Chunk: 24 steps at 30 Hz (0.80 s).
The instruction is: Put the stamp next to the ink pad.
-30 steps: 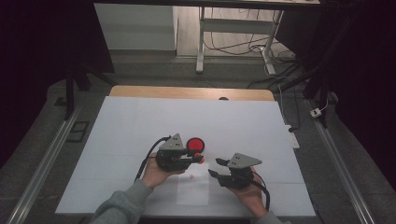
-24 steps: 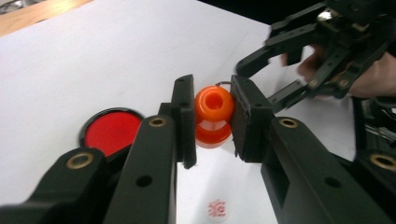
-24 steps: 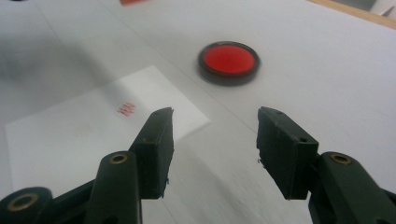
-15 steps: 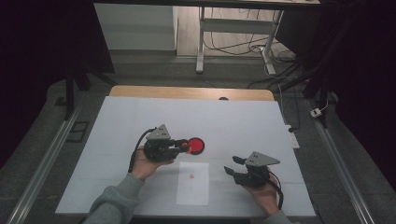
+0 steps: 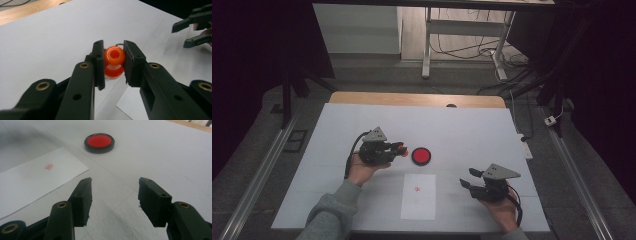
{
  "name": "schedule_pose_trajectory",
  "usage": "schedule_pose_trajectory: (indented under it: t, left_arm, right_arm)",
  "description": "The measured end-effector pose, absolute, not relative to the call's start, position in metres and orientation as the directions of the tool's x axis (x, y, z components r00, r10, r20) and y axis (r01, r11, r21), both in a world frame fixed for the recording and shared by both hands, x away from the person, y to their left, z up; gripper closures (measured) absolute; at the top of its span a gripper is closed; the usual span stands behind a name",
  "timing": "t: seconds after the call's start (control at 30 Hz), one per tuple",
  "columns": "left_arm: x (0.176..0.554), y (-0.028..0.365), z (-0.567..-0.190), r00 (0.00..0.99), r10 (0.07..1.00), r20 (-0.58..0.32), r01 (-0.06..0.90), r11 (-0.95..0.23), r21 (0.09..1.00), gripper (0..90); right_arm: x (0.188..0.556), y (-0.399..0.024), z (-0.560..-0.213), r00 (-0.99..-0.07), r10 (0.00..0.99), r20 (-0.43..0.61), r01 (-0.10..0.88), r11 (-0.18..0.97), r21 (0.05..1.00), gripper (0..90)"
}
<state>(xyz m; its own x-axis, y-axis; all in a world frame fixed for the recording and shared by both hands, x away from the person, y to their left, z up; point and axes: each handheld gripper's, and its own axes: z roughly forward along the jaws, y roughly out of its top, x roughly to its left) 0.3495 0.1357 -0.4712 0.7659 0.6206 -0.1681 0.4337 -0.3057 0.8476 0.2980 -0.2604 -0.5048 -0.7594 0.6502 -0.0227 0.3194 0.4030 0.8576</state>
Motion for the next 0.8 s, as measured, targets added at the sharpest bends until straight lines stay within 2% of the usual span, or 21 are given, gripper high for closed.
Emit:
schedule_pose_trajectory:
  t: [0.37,0.8]
  left_arm:
    - [0.368,0.142,-0.475,0.74,0.651,-0.17,0.471,-0.32,0.822,72.1]
    - [0.393,0.129,-0.506,0.714,0.682,-0.155,0.528,-0.38,0.76,71.8]
  right_arm:
    - [0.295,-0.274,-0.504,-0.746,0.666,-0.026,0.327,0.4,0.856,44.0]
    - [0.288,-0.281,-0.504,-0.721,0.692,-0.036,0.343,0.402,0.849,43.9]
